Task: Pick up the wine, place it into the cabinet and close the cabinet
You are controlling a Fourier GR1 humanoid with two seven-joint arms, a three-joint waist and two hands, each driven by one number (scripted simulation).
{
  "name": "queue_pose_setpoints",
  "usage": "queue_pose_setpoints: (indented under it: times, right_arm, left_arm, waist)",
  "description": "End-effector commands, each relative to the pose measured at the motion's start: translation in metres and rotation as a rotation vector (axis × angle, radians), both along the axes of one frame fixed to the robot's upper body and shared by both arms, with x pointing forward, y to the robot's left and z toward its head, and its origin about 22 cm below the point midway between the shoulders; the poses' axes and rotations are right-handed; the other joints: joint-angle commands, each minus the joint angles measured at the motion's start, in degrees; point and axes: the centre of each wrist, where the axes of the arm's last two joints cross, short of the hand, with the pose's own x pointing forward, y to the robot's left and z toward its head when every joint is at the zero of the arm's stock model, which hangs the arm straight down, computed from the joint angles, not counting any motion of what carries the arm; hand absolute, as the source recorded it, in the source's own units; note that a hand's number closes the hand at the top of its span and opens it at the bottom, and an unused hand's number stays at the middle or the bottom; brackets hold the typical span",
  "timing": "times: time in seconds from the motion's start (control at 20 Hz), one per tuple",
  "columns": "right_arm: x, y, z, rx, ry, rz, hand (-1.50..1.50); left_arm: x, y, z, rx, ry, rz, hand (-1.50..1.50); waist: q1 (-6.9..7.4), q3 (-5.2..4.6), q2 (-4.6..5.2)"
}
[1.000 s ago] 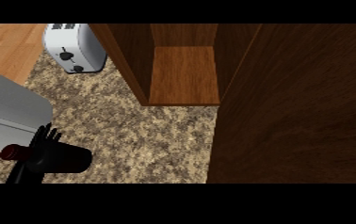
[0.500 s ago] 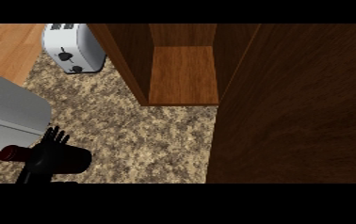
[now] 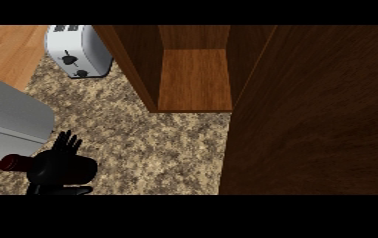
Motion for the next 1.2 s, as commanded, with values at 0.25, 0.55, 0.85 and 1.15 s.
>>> queue_pose_setpoints:
  times: [0.25, 0.55, 0.85, 1.15]
  right_arm:
    - [-0.027, -0.003, 0.016, 0.027, -0.007, 0.048, -1.50]
    - [-0.020, -0.003, 0.006, 0.013, 0.001, 0.030, -1.50]
    - [-0.011, -0.012, -0.007, 0.026, 0.019, 0.012, -1.50]
    - [-0.014, -0.005, 0.000, 0.018, -0.017, 0.025, -1.50]
  left_arm:
    - [0.018, -0.009, 0.001, -0.055, -0.156, -0.016, -1.50]
    - [0.005, -0.015, -0.007, -0.148, -0.147, -0.009, 1.50]
    - [0.040, -0.053, -0.003, -0.171, -0.130, -0.080, 1.50]
    - [0.055, -0.039, 0.012, -0.192, -0.157, -0.064, 1.50]
  waist:
    - [-0.12, -0.01, -0.05]
    - [0.23, 0.08, -0.09]
    - [0.22, 0.16, -0.10]
    - [0.29, 0.11, -0.08]
